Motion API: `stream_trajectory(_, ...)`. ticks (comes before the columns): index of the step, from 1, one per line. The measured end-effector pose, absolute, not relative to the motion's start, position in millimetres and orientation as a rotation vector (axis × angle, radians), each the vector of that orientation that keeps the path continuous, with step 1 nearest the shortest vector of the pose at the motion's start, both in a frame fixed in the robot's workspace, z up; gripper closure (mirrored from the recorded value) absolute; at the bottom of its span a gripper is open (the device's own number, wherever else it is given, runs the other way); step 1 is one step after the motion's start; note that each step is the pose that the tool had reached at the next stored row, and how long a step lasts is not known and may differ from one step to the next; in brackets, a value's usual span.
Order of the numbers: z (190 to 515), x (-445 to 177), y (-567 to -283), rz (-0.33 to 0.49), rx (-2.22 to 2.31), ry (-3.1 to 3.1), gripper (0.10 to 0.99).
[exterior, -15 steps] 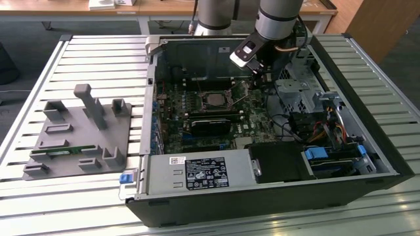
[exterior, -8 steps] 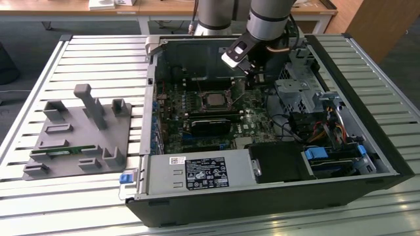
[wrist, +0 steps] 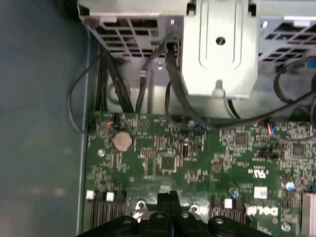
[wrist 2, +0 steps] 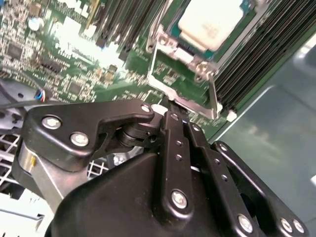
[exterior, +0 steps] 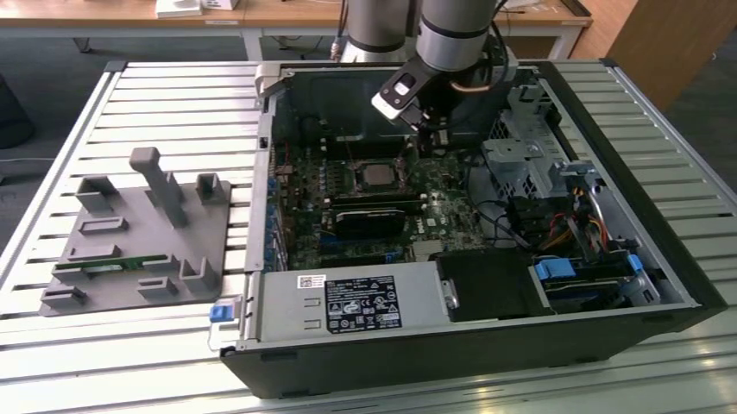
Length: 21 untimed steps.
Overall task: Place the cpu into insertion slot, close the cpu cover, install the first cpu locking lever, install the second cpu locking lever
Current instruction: 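Close the cpu cover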
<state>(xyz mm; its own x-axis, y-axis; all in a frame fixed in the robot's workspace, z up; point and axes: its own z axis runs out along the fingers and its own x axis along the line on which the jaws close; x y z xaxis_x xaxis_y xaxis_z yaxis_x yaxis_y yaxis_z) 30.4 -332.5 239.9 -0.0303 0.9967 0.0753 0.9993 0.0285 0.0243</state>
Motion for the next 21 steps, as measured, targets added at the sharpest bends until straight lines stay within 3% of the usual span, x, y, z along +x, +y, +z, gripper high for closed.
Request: stream_trajectory(21, 239, 5, -332, -0.108, -2.161, -2.226, 0.98)
